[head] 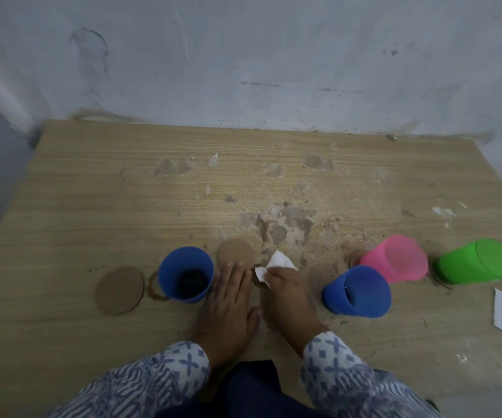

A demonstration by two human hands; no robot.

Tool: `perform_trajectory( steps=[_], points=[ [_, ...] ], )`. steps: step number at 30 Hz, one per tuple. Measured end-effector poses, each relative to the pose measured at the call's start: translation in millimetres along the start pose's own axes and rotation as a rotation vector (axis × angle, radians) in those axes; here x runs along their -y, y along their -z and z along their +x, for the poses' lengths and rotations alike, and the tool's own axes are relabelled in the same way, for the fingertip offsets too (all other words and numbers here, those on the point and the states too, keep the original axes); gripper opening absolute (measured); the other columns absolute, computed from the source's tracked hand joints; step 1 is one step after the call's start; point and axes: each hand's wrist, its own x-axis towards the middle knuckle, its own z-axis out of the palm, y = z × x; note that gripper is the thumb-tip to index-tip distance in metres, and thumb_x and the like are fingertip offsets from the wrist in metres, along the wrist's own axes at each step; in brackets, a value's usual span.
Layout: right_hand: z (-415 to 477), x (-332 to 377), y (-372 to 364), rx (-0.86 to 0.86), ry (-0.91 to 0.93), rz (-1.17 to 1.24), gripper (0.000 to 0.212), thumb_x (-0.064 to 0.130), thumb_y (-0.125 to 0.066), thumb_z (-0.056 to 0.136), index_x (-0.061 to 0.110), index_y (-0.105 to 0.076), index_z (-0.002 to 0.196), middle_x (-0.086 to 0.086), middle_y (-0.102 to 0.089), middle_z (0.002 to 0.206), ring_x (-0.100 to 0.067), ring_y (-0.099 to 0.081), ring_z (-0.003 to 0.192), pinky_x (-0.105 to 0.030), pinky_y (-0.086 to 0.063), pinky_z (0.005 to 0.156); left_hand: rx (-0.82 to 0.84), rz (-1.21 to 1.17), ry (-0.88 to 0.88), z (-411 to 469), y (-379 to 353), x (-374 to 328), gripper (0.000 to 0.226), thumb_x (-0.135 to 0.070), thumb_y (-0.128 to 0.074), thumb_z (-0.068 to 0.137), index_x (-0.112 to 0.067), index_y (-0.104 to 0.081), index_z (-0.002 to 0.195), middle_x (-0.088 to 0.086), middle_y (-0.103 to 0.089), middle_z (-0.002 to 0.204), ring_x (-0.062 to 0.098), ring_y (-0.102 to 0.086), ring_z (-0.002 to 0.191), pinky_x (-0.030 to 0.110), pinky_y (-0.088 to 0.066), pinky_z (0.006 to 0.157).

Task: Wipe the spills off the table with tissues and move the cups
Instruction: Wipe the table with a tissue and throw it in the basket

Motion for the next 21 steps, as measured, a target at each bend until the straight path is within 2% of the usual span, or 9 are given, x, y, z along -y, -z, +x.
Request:
perform_trajectory(
  steps=[2, 5, 9, 12, 14, 16, 18, 19, 21],
  points=[
    [-16, 1, 6, 0.042, -0.018, 0.048, 0.035, 0.021, -0.062, 0.075, 0.001, -0.067, 0.103, -0.018, -0.066, 0.108, -0.033, -0.062, 0.101, -0.043, -0.034, 0.097, 0.007, 0.020, 0.005, 1, 0, 0, 0.067, -0.047, -0.040, 0.087, -0.006, -0.036, 0.139, 0.015, -0.042, 0.146, 0.027, -0.024, 0.139, 0.038, -0.011, 0.113],
    [-9, -10, 12, 0.030, -0.092, -0.012, 0.028, 0.006, -0.058, 0.084, -0.002, -0.064, 0.110, -0.019, -0.060, 0.118, -0.036, -0.054, 0.112, -0.044, -0.035, 0.105, 0.009, 0.042, 0.015, 2, -1, -2, 0.068, -0.048, -0.039, 0.087, -0.005, -0.037, 0.139, 0.015, -0.042, 0.146, 0.028, -0.024, 0.139, 0.038, -0.010, 0.113],
    [14, -8, 13, 0.010, -0.107, -0.012, 0.038, -0.008, -0.082, 0.054, -0.006, -0.070, 0.090, -0.022, -0.069, 0.094, -0.039, -0.067, 0.085, -0.050, -0.047, 0.084, -0.007, 0.037, 0.016, 2, -2, -1, 0.067, -0.048, -0.039, 0.087, -0.005, -0.037, 0.139, 0.015, -0.043, 0.145, 0.028, -0.025, 0.139, 0.039, -0.011, 0.113],
    [1, 4, 13, 0.089, -0.016, 0.019, 0.049, 0.005, -0.085, 0.054, -0.001, -0.068, 0.099, -0.016, -0.068, 0.104, -0.030, -0.066, 0.094, -0.034, -0.040, 0.093, -0.013, 0.022, 0.016, 2, -1, -2, 0.067, -0.047, -0.039, 0.086, -0.005, -0.035, 0.139, 0.015, -0.043, 0.145, 0.028, -0.025, 0.138, 0.038, -0.011, 0.113],
    [-17, 5, 14, 0.116, 0.034, 0.006, 0.057, 0.018, -0.090, 0.045, 0.004, -0.070, 0.097, -0.009, -0.070, 0.100, -0.022, -0.068, 0.089, -0.028, -0.049, 0.084, -0.011, 0.024, 0.011, 2, -1, -2, 0.067, -0.047, -0.039, 0.086, -0.004, -0.037, 0.138, 0.016, -0.044, 0.144, 0.028, -0.025, 0.138, 0.038, -0.011, 0.113],
    [-24, -3, 17, 0.085, -0.005, 0.033, 0.047, 0.014, -0.085, 0.058, 0.004, -0.069, 0.101, -0.010, -0.068, 0.105, -0.024, -0.066, 0.095, -0.028, -0.048, 0.087, 0.003, 0.031, 0.016, 3, -1, -2, 0.067, -0.049, -0.040, 0.086, -0.004, -0.038, 0.137, 0.015, -0.043, 0.145, 0.027, -0.025, 0.139, 0.037, -0.009, 0.113],
    [-17, -11, 16, 0.036, -0.132, 0.079, 0.036, 0.005, -0.064, 0.082, 0.001, -0.060, 0.117, -0.015, -0.057, 0.125, -0.029, -0.053, 0.116, -0.028, -0.029, 0.103, 0.013, 0.032, 0.021, 3, -1, -2, 0.068, -0.049, -0.039, 0.087, -0.004, -0.042, 0.137, 0.015, -0.043, 0.145, 0.027, -0.024, 0.139, 0.037, -0.008, 0.114],
    [-11, -13, 14, 0.041, -0.155, 0.053, 0.037, 0.001, -0.057, 0.085, -0.001, -0.056, 0.121, -0.018, -0.053, 0.130, -0.032, -0.047, 0.122, -0.031, -0.023, 0.106, 0.014, 0.035, 0.019, 4, -1, -2, 0.068, -0.049, -0.039, 0.087, -0.004, -0.044, 0.137, 0.015, -0.043, 0.145, 0.027, -0.024, 0.139, 0.037, -0.008, 0.114],
    [2, -11, 14, 0.054, -0.133, 0.024, 0.038, -0.006, -0.061, 0.078, -0.006, -0.059, 0.116, -0.025, -0.055, 0.125, -0.039, -0.050, 0.119, -0.045, -0.028, 0.106, 0.009, 0.044, 0.013, 3, -1, -1, 0.067, -0.049, -0.038, 0.088, -0.003, -0.044, 0.137, 0.015, -0.042, 0.146, 0.027, -0.023, 0.139, 0.037, -0.009, 0.114]
  ],
)
